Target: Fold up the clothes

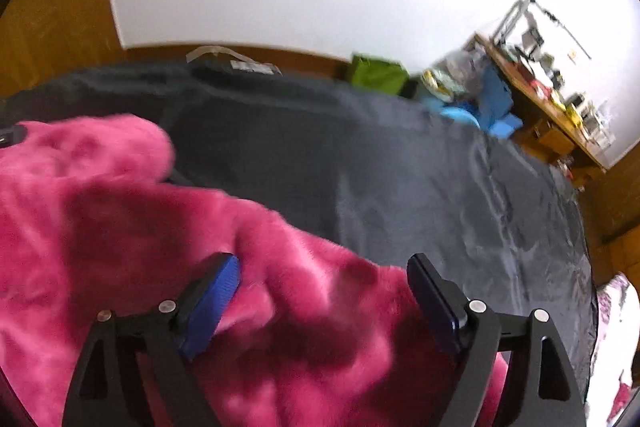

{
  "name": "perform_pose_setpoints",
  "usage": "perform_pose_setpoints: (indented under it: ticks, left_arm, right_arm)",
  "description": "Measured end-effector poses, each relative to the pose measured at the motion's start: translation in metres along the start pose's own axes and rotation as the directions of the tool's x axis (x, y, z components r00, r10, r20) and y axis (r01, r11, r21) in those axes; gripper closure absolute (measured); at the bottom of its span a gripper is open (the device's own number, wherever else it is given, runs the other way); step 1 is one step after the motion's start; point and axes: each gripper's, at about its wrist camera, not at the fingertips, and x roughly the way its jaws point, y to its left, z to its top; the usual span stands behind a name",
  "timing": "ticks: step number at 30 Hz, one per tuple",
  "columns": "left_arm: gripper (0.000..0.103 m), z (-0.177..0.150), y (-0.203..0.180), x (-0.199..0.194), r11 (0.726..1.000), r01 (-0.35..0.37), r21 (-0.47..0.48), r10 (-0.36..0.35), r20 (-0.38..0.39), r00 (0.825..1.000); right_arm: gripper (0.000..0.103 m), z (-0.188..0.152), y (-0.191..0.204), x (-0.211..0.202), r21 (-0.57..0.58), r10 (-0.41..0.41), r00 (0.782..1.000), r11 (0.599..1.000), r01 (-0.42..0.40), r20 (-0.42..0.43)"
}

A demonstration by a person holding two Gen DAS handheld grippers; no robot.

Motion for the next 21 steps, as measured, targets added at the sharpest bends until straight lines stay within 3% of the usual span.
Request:
perform_pose_setpoints:
  ticks: [4,9,13,17,21]
  left_arm:
    - [0.049,-0.009,0.004,-0.033,1.000,-0.013,-0.007,0.013,0.024,1.000]
    - [0.042,-0.031,-0.009,-0.045,0.998,0.007,0.061,-0.006,-0.011,1.000]
    - [0.041,-0.040,-0.018,-0.029,0.989,-0.038,0.139,0.046,-0.056,0.997]
    - [0.025,-0.035,-0.004,-0.009,0.991,-0.069,0.118,0.075,-0.049,0.996]
    - [0.024,-0.026,-0.010,0.003,0.981,-0.137,0.137,0.141,-0.019,0.990]
  right_arm:
    - [0.016,-0.022,0.022,-0.030,-0.015,0.158,0.987,0.987,-0.158,-0.013]
    - [0.016,-0.056,0.044,-0.030,-0.067,0.240,0.961,0.966,-0.250,-0.134]
    - [0.016,-0.082,0.038,-0.019,-0.085,0.211,0.950,0.968,-0.235,-0.230]
    - [0.016,-0.099,0.017,-0.024,-0.086,0.180,0.948,0.974,-0.209,-0.262]
    - [0.016,-0.115,-0.007,-0.027,-0.084,0.183,0.949,0.974,-0.210,-0.258]
